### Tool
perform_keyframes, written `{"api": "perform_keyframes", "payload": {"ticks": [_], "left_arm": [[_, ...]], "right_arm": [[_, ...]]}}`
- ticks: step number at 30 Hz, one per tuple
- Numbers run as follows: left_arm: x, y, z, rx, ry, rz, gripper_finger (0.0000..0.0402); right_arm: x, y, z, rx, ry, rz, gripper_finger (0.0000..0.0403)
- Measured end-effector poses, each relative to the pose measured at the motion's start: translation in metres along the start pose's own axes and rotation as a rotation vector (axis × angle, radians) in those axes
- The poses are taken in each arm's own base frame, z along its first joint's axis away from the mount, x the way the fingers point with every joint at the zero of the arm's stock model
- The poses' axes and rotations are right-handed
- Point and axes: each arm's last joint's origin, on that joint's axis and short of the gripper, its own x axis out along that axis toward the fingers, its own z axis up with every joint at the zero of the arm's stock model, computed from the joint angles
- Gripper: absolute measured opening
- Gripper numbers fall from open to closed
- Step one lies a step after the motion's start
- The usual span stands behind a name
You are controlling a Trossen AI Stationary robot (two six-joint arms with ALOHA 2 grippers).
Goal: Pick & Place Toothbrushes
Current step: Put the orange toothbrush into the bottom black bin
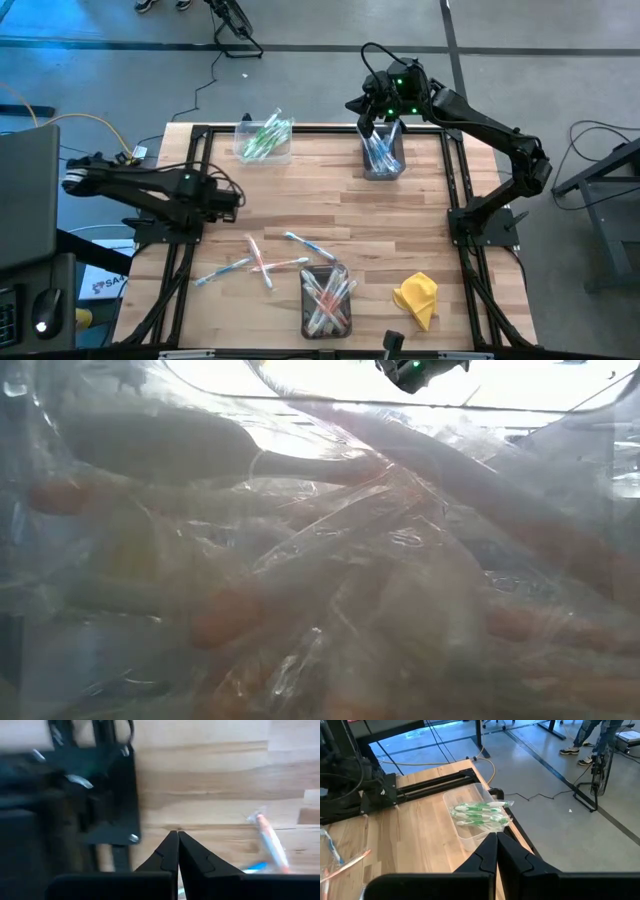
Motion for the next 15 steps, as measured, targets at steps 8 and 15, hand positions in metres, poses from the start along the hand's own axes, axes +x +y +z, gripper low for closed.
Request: {"api": "perform_keyframes", "payload": {"ticks": [8, 15], "left_arm": [[0.030, -0.012, -0.004, -0.169, 0.103, -0.346, 0.0000], [0.043, -0.032, -0.005, -0.188, 0.107, -0.371, 0.0001]], "right_arm": [[0.000, 0.000, 0.000, 0.001, 0.002, 0.000, 0.0002], [0.000, 0.000, 0.000, -0.001, 0.002, 0.000, 0.0002]]}}
